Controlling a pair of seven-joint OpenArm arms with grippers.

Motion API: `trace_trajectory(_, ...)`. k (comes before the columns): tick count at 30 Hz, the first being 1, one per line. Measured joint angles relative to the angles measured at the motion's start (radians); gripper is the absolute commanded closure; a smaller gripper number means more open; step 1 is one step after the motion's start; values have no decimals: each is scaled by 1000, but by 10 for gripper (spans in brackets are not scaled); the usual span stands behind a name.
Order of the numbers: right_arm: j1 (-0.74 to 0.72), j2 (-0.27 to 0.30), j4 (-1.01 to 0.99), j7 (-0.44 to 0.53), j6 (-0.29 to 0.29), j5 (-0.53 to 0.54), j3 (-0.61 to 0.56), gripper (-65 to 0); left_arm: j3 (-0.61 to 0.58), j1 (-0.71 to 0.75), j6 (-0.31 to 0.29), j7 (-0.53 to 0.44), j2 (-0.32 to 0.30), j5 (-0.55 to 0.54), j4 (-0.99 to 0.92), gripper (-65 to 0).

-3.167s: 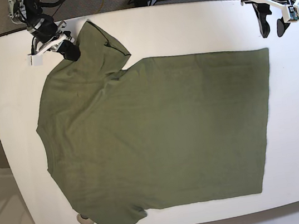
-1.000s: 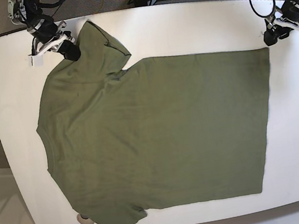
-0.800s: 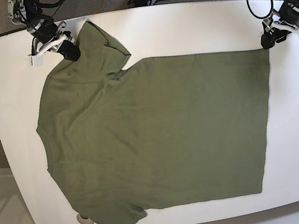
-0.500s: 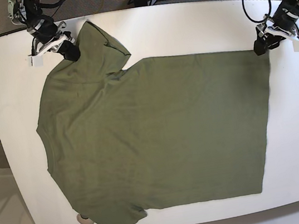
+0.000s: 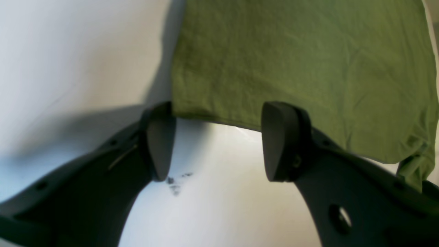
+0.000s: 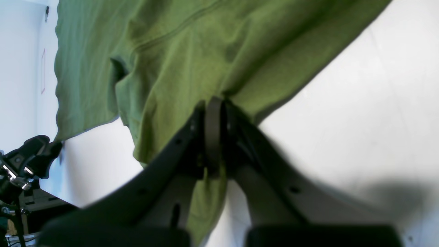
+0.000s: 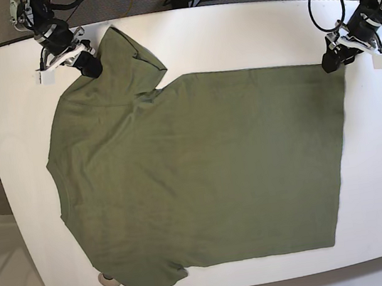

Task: Fold the T-shirt properly
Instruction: 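Move the left gripper down to the shirt's other shoulder corner, then close the left gripper on the shirt's shoulder corner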

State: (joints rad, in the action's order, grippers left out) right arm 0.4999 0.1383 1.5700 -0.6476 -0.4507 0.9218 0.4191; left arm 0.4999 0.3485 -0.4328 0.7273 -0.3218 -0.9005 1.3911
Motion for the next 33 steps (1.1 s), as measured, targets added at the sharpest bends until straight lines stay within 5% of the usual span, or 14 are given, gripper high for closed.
trace_trajectory(24, 0, 0, 0, -1, -2, -1, 1, 0, -12, -33, -18, -47, 11, -30, -51, -353)
trace_trajectory(28, 0, 1, 0, -2, -2, -2, 1, 0, -15, -39, -22, -50, 11, -5, -46, -266)
trace_trajectory(33, -1, 0, 0, -3, -2, -2, 1, 0, -19, -47, -10, -59, 13, 24, -48, -43)
